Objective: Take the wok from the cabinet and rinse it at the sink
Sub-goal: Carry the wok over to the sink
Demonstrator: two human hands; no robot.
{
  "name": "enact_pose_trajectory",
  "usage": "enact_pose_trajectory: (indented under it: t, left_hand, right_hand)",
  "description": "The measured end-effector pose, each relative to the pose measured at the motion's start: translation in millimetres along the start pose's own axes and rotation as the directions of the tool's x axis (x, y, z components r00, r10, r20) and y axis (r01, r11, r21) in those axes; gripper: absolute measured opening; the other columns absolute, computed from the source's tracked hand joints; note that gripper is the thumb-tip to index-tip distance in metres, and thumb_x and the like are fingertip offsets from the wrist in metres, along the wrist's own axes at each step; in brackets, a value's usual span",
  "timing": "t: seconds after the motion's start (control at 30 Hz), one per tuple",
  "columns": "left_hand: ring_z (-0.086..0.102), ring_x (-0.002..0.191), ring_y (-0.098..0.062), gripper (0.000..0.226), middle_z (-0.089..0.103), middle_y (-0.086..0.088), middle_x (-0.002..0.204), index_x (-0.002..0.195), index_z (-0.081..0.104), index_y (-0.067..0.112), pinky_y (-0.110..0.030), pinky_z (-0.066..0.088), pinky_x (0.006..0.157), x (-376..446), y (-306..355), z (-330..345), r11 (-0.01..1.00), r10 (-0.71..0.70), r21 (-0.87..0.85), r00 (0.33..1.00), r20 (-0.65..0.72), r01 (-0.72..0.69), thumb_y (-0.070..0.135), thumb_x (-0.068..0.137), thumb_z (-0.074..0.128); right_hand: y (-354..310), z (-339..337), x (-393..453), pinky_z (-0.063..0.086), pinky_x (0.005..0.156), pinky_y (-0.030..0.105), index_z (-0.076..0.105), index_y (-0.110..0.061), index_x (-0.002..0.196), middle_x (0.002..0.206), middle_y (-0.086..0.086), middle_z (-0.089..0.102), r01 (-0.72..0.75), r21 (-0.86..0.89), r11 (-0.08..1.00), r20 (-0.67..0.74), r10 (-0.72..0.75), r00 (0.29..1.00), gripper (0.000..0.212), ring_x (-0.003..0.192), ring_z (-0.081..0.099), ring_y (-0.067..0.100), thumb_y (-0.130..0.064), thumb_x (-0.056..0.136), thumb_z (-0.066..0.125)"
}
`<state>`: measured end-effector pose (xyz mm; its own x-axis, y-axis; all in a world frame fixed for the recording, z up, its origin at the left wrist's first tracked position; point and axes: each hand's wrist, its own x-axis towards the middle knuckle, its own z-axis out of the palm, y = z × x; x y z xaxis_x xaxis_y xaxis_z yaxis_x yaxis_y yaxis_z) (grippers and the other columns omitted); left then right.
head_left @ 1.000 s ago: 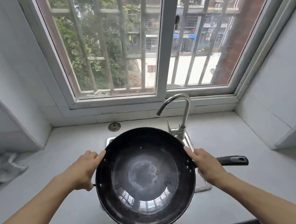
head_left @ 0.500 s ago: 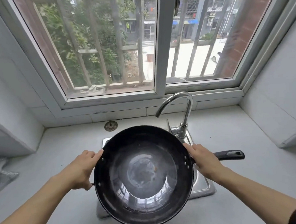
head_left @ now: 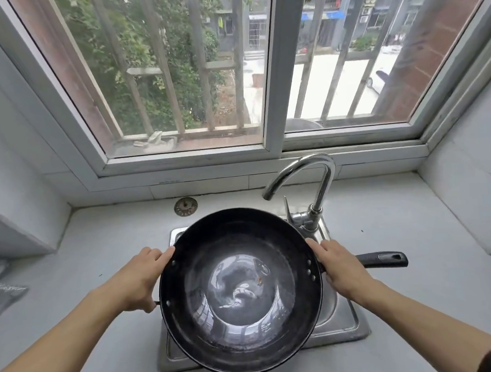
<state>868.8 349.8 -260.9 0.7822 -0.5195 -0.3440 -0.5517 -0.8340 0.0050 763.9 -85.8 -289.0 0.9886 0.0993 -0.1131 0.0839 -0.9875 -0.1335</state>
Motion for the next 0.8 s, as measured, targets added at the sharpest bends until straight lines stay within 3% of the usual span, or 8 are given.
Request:
enact_pose_trajectory:
  t: [0.17, 0.33, 0.57, 0.8]
  left_hand:
    - [0.032, 0.114, -0.017, 0.129, 0.040, 0.004, 0.131, 0.153, -0.002, 0.018, -0.026, 0.040, 0.099, 14, 2, 11, 1.000, 0.015, -0.014, 1.000, 0.013, -0.015, 0.040, 0.054, 0.078]
    - [0.032, 0.116, -0.018, 0.130, 0.040, 0.002, 0.133, 0.154, -0.004, 0.017, -0.026, 0.039, 0.100, 23, 5, 22, 1.000, 0.016, -0.021, 0.999, 0.029, -0.016, 0.040, 0.056, 0.078]
    - [0.032, 0.118, -0.018, 0.130, 0.039, 0.002, 0.134, 0.154, -0.003, 0.017, -0.026, 0.039, 0.101, 29, 5, 26, 1.000, -0.012, -0.029, 0.999, 0.047, 0.014, 0.037, 0.056, 0.080]
    - [0.032, 0.118, -0.017, 0.130, 0.040, 0.003, 0.131, 0.153, -0.001, 0.019, -0.026, 0.041, 0.099, 35, 6, 30, 0.999, -0.017, -0.034, 0.997, 0.078, 0.019, 0.035, 0.055, 0.082]
  right_hand:
    - [8, 12, 6, 0.048, 0.069, 0.036, 0.035, -0.026, 0.133, 0.087, -0.002, 0.046, -0.037, 0.019, 0.999, 0.024, 0.036, 0.999, 0.083, 0.081, 0.045, 0.021, 0.014, 0.062, 0.051]
    - [14, 22, 12, 0.047, 0.071, 0.037, 0.046, -0.018, 0.114, 0.089, -0.001, 0.047, -0.038, 0.001, 0.999, 0.062, 0.038, 0.997, 0.060, 0.086, 0.048, 0.024, 0.013, 0.063, 0.046]
    - [15, 32, 22, 0.048, 0.070, 0.039, 0.046, -0.015, 0.127, 0.090, 0.002, 0.049, -0.030, 0.016, 0.999, 0.067, 0.029, 0.997, 0.069, 0.083, 0.047, 0.025, 0.014, 0.065, 0.050]
    - [18, 41, 30, 0.049, 0.070, 0.040, 0.045, -0.019, 0.127, 0.087, 0.001, 0.048, -0.038, 0.022, 0.999, 0.078, 0.037, 0.996, 0.068, 0.082, 0.047, 0.024, 0.012, 0.067, 0.051]
